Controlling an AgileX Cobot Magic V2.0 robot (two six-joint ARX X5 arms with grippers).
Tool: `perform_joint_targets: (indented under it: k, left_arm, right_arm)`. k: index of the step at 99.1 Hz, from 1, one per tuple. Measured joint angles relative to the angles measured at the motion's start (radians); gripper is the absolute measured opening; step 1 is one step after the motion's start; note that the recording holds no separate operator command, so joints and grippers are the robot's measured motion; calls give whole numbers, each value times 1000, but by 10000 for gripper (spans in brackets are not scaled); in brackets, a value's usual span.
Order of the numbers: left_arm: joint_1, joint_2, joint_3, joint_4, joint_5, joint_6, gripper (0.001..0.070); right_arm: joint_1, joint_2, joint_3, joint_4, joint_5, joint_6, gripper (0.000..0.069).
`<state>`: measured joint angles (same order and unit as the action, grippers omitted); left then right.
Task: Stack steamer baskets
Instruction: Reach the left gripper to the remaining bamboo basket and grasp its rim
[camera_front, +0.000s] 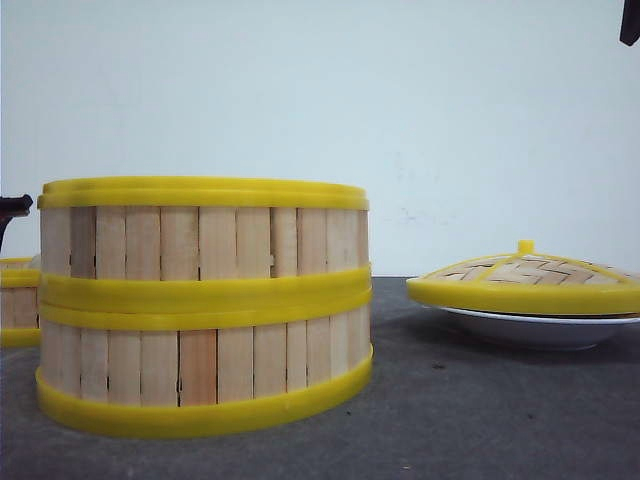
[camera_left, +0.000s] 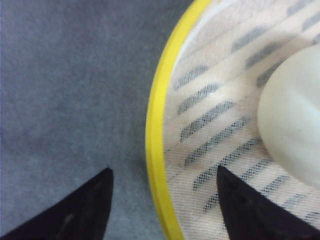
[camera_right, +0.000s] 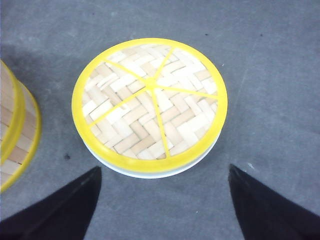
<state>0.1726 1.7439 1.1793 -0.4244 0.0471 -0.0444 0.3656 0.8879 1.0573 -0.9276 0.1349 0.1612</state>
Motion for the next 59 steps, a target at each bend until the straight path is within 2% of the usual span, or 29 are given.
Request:
perform_joint_targets:
  k: [18, 29, 36, 46, 59]
  left_arm:
    - [2, 12, 3, 5, 0, 0, 256]
    - [4, 16, 3, 16, 4, -1, 129]
    - [3, 16, 3, 31, 0, -10, 73]
    - [5, 16, 3, 47, 0, -11, 35]
    - [7, 19, 23, 31, 2, -10, 29]
  right_arm:
    - [0, 0, 0, 0, 0, 0, 498]
    - [0, 0, 0, 0, 0, 2, 498]
    - [0, 0, 0, -1, 0, 4, 498]
    - [0, 0, 0, -16, 0, 5, 498]
    - [0, 0, 0, -46, 0, 5, 498]
